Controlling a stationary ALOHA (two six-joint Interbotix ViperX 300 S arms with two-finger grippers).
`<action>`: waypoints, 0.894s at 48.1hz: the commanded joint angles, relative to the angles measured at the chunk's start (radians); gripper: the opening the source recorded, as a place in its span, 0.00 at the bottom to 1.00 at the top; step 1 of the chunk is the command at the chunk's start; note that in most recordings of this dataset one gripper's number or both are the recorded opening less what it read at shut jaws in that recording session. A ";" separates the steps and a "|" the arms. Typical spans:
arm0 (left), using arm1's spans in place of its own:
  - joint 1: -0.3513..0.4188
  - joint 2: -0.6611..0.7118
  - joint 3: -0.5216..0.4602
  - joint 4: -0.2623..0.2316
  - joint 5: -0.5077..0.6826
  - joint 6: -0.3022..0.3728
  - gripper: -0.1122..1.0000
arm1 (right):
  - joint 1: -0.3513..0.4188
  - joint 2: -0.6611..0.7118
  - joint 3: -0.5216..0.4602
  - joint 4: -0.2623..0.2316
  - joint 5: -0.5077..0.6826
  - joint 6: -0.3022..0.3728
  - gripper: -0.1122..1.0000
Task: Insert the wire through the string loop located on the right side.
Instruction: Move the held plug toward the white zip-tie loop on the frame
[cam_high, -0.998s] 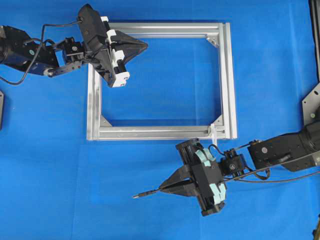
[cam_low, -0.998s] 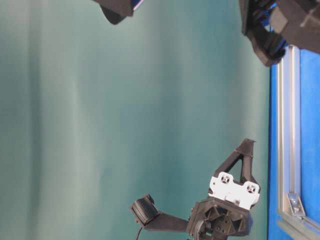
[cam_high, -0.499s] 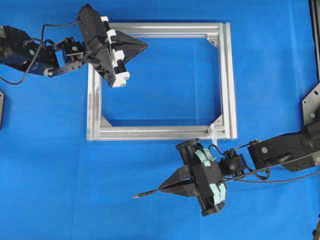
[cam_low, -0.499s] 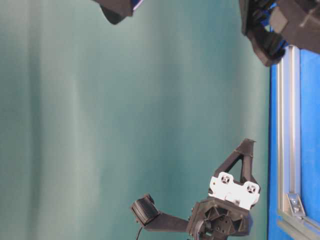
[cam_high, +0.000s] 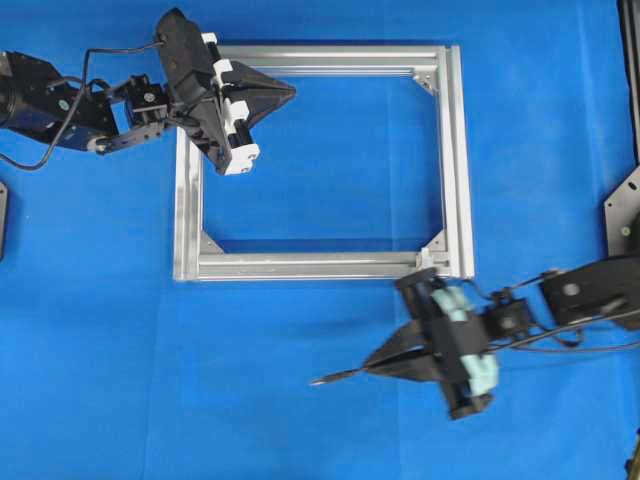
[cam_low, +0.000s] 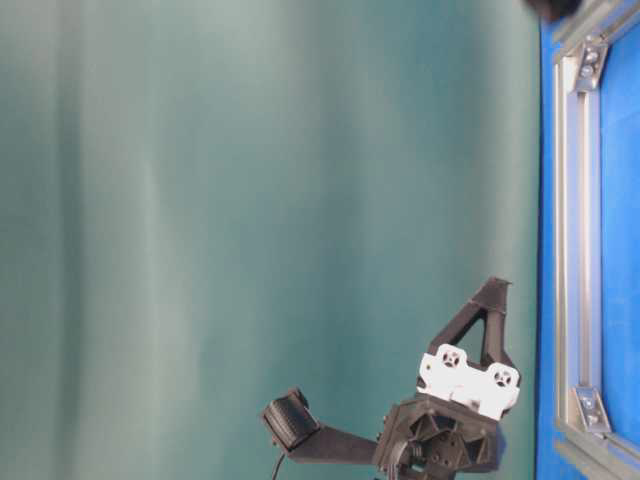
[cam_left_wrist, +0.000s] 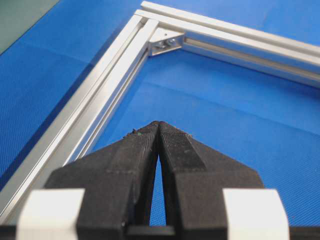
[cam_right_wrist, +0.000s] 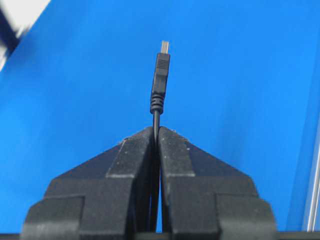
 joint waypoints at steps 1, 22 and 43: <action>0.003 -0.031 -0.012 0.003 -0.006 0.000 0.10 | 0.015 -0.074 0.048 0.006 -0.014 0.002 0.06; 0.003 -0.029 -0.014 0.003 -0.006 0.000 0.10 | 0.021 -0.442 0.382 0.038 0.054 0.002 0.06; 0.003 -0.029 -0.017 0.003 -0.006 0.000 0.10 | 0.021 -0.664 0.488 0.037 0.221 0.000 0.06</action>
